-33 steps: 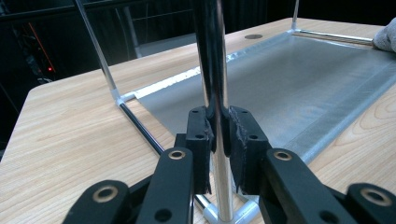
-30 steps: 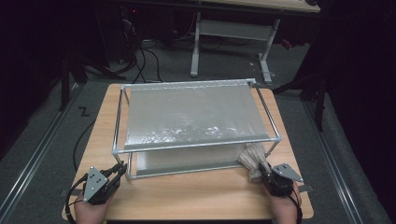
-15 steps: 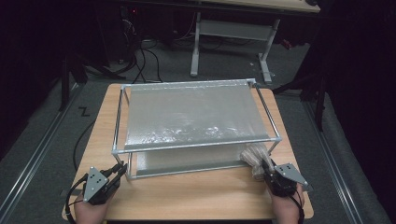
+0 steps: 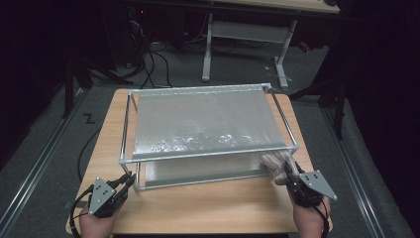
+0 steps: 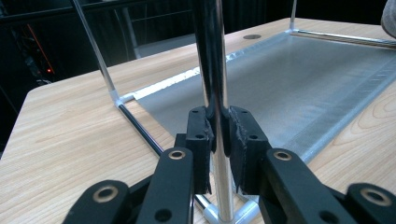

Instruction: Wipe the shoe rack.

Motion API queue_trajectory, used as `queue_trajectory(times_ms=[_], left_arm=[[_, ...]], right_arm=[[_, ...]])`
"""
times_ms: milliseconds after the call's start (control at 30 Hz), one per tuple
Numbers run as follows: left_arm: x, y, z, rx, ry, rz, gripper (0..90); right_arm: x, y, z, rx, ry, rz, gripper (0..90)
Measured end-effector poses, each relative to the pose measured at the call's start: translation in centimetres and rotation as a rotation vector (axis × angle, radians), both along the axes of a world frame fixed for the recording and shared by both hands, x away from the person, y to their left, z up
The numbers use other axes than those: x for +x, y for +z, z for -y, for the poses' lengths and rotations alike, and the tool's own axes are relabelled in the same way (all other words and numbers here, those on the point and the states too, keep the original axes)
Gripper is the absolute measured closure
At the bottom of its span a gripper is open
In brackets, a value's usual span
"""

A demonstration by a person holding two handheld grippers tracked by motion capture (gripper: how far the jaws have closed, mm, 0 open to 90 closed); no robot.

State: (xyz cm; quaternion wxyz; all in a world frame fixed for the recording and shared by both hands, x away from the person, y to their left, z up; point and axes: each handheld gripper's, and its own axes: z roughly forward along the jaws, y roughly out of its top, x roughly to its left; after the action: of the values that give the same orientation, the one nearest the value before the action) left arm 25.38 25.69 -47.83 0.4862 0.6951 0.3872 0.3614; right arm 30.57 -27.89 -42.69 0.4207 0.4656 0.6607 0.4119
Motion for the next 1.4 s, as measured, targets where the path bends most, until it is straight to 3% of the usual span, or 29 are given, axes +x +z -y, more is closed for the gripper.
queue_trajectory(times_ms=[333, 700, 1133, 1400], left_arm=[[0.0, 0.0, 0.0, -0.001, -0.001, 0.001, 78.7], [0.0, 0.0, 0.0, 0.000, -0.002, 0.000, 78.8], [0.0, 0.0, 0.0, 0.002, -0.004, 0.000, 78.7], [0.1, 0.0, 0.0, 0.004, -0.007, 0.000, 78.7]], right_arm=[[-0.4, 1.7, -0.2, -0.011, -0.003, 0.067, 73.4], [-0.4, 1.8, -0.2, -0.025, -0.003, 0.071, 73.4], [0.3, -0.7, -0.1, -0.035, -0.002, -0.013, 73.4], [1.1, -2.8, -0.1, -0.050, 0.010, -0.105, 73.4]])
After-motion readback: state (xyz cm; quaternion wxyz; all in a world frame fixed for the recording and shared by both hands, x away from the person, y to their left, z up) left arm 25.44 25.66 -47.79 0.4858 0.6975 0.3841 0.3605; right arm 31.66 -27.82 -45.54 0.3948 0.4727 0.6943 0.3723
